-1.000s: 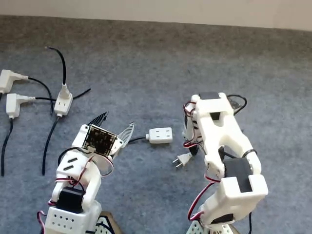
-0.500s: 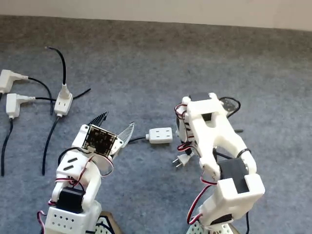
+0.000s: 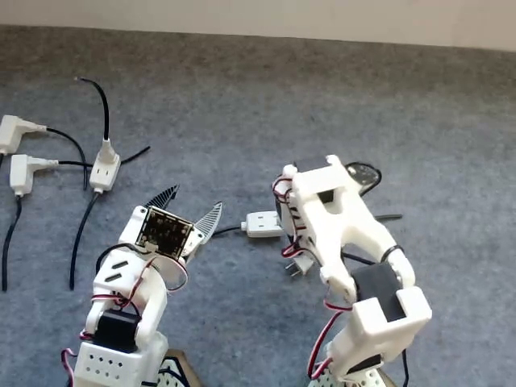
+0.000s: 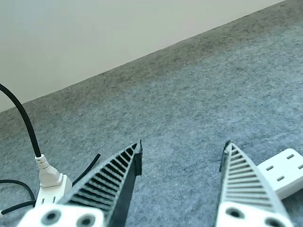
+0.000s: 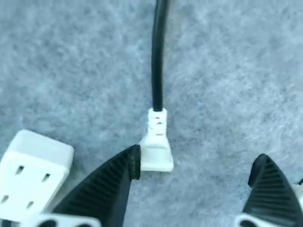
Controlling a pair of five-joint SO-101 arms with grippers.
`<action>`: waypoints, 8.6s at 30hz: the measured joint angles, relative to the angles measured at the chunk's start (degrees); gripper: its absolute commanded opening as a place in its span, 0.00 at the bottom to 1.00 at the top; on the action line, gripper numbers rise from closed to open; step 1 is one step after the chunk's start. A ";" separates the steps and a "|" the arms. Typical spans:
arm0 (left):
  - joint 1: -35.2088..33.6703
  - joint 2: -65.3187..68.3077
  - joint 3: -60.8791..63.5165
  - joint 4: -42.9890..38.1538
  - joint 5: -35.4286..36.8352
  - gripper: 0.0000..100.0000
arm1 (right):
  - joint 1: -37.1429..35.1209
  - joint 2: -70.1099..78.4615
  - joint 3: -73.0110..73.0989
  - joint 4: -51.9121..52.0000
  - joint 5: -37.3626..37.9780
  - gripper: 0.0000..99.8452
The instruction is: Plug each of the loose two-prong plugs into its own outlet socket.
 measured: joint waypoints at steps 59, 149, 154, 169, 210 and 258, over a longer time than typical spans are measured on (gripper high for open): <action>2.81 0.00 2.11 -0.18 -2.81 0.26 | 9.93 14.42 -13.63 19.78 27.16 0.12; 10.55 -0.18 -19.96 31.91 -3.69 0.26 | -3.96 -91.16 44.66 -30.33 66.11 0.01; 13.36 0.00 -19.87 31.74 -4.75 0.36 | -12.40 -90.99 45.45 -32.79 65.23 0.01; 7.47 0.62 -8.53 16.18 -4.92 0.37 | -24.26 -71.03 29.80 -25.85 62.59 0.01; -5.27 0.35 -0.79 4.48 -4.92 0.37 | -8.44 -29.10 -2.37 -5.45 42.73 0.01; -12.66 0.26 -0.79 0.70 -0.09 0.37 | -4.22 7.03 -34.99 19.08 14.51 0.01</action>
